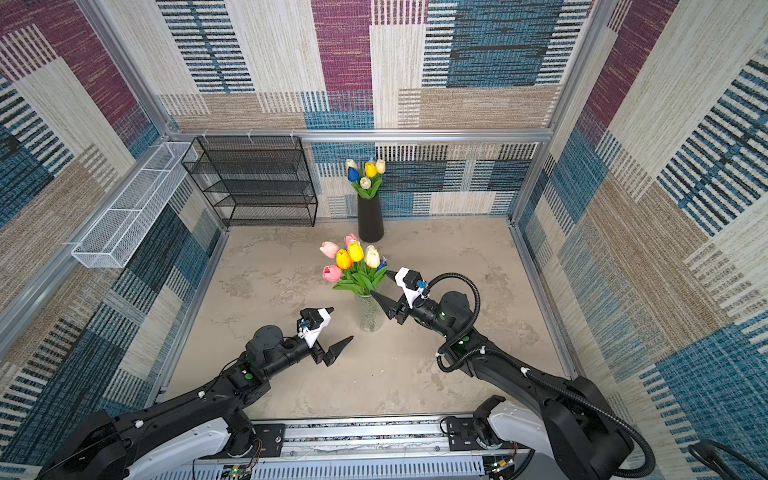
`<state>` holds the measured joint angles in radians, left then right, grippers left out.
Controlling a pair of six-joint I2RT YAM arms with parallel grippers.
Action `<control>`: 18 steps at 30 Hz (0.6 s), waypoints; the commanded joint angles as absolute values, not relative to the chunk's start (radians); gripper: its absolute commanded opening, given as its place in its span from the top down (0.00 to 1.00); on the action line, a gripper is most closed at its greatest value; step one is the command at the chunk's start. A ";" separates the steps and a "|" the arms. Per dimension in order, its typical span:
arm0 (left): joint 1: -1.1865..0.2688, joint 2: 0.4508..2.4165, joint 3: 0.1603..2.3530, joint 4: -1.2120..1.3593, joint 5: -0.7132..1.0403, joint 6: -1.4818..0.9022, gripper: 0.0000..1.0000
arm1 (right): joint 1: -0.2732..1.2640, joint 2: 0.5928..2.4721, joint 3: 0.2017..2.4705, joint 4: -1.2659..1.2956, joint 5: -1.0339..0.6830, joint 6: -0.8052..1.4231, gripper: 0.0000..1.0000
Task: Arrange the flowers into the vase
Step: 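Open the right gripper and draw it back from the vase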
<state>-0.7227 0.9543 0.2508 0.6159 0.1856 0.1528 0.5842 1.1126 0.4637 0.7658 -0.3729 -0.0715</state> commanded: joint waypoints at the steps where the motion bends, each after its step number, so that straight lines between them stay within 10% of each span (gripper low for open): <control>1: -0.724 0.950 0.251 0.646 0.183 0.174 0.04 | 0.586 1.077 0.378 0.838 -0.314 -0.067 0.26; 7: -0.723 0.952 0.252 0.646 0.183 0.178 0.04 | 0.586 1.195 0.311 0.988 -0.338 -0.049 0.00; 18: -0.723 0.942 0.248 0.644 0.179 0.182 0.04 | 0.595 1.471 0.453 1.077 -0.462 -0.057 0.00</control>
